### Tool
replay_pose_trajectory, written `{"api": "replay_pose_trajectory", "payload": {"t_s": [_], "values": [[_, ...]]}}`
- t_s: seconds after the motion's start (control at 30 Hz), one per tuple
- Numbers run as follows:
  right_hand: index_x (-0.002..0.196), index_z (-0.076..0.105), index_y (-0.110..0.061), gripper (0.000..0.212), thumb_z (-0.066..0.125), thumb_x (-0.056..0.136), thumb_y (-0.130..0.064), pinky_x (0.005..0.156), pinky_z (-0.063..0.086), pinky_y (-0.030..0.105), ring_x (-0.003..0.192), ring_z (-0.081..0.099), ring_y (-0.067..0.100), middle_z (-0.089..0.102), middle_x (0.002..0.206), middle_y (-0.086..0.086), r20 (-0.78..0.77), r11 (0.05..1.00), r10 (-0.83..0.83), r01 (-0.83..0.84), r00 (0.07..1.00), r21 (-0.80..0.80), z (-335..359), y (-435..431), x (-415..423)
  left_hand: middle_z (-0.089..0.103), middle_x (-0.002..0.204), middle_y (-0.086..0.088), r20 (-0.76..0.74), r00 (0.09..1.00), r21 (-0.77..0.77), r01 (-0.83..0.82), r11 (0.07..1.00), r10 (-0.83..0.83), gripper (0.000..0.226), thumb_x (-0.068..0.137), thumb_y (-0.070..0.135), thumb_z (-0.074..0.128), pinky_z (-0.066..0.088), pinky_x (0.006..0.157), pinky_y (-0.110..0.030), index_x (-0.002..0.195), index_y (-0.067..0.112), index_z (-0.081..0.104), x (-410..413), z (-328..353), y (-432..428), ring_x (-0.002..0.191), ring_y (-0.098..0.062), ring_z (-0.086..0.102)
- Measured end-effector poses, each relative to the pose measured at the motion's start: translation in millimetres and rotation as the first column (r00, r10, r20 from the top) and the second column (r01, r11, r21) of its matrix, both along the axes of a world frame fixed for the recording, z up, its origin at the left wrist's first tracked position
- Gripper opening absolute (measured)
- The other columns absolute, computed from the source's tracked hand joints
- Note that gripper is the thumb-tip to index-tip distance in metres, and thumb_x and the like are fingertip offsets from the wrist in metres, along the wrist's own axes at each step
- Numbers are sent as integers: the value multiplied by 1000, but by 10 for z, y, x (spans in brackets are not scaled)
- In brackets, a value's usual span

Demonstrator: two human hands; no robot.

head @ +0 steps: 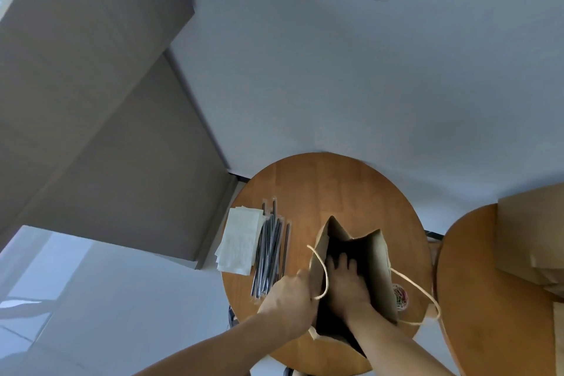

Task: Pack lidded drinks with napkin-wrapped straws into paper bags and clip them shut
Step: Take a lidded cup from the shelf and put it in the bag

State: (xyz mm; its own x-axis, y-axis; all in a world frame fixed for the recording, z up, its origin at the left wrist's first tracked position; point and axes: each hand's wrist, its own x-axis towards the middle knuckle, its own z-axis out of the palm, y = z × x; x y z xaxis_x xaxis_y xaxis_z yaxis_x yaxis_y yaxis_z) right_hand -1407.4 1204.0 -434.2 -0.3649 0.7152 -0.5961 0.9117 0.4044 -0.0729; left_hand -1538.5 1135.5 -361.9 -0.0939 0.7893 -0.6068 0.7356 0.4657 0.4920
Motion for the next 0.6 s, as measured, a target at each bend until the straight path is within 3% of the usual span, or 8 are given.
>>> {"api": "replay_pose_trajectory", "payload": {"t_s": [0.17, 0.37, 0.6], "values": [[148, 18, -18, 64, 49, 94, -30, 104, 41, 41, 131, 34, 35, 28, 146, 15, -4, 999, 30, -30, 1000, 12, -103, 33, 0, 64, 91, 1, -26, 1000, 8, 1, 1000, 0, 14, 96, 16, 50, 61, 77, -34, 109, 19, 53, -58, -35, 8, 80, -16, 65], [147, 18, -20, 71, 55, 90, -40, 96, 44, 42, 128, 34, 35, 28, 142, 15, -1, 1000, -10, 10, 1000, -24, -95, -28, 19, 63, 84, 6, -36, 999, 57, -7, 998, 9, 9, 97, 23, 51, 61, 70, -29, 104, 21, 56, -58, -34, 67, 72, -10, 64], [147, 18, -19, 69, 52, 90, -38, 105, 35, 42, 126, 36, 35, 27, 144, 15, -16, 999, -29, 28, 999, -46, -135, -15, 103, 61, 83, 6, -19, 1000, 39, 19, 999, -19, 6, 97, 24, 48, 61, 74, -33, 100, 23, 53, 1, -1, 47, 74, -11, 63]]}}
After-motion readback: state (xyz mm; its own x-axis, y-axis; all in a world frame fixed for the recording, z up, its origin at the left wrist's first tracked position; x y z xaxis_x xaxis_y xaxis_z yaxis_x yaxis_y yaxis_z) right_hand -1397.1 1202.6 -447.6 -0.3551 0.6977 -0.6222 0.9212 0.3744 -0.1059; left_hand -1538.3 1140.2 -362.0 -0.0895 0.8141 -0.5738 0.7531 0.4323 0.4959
